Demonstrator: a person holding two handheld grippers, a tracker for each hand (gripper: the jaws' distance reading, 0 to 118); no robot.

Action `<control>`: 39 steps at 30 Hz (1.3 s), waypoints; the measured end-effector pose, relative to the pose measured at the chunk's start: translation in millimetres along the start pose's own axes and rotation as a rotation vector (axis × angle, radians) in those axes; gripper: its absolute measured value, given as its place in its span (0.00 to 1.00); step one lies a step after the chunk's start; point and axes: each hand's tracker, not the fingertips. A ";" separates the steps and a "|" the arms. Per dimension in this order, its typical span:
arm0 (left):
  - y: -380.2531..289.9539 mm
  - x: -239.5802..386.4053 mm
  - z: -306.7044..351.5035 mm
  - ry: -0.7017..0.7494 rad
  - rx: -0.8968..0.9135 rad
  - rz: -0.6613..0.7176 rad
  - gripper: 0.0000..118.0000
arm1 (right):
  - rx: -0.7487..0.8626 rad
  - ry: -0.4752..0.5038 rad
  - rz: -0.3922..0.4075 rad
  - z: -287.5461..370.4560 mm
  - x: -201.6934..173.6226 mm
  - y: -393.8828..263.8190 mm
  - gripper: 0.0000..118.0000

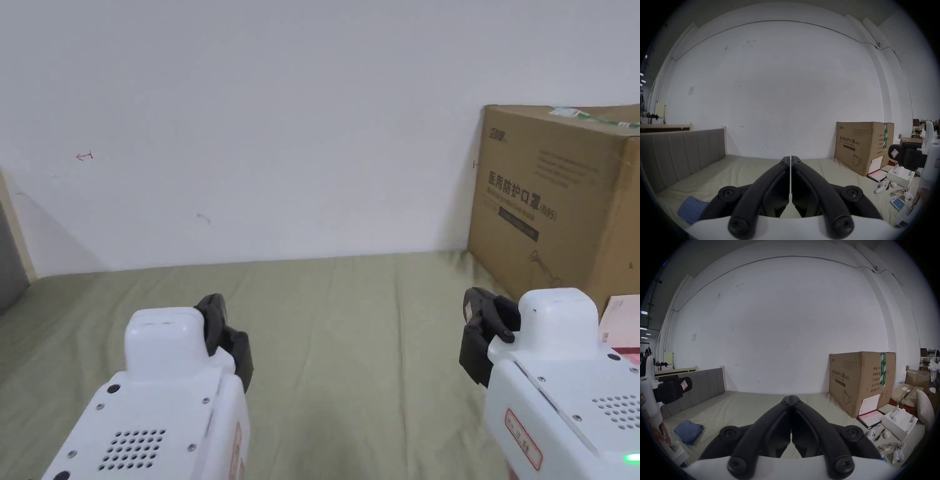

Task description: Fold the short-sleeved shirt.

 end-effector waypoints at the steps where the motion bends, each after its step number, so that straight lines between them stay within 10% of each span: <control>1: 3.5 1.8 0.0 -0.002 0.005 -0.015 0.01 | 0.002 -0.002 -0.011 -2.4 1.1 2.6 0.00; 4: 13.6 7.0 -4.3 -0.025 0.003 -0.041 0.11 | 0.017 -0.031 -0.040 -4.0 3.0 9.7 0.01; 5: 15.3 8.6 -3.4 -0.020 0.007 -0.045 0.30 | 0.019 -0.037 -0.044 -4.4 5.7 11.2 0.11; 8: 18.6 8.2 -2.2 -0.019 0.023 -0.027 0.90 | 0.025 -0.058 -0.041 -2.6 8.5 12.7 0.58; 9: 19.2 6.9 -1.5 -0.015 0.023 -0.016 0.97 | 0.024 -0.058 -0.042 -1.9 10.5 12.8 0.79; 12: 19.8 6.2 5.6 -0.004 0.043 0.000 0.98 | 0.009 -0.070 -0.022 1.3 12.3 12.0 0.99; 39: 15.8 -11.7 8.9 0.007 -0.091 0.082 0.99 | -0.015 -0.046 0.054 11.1 -0.9 8.9 1.00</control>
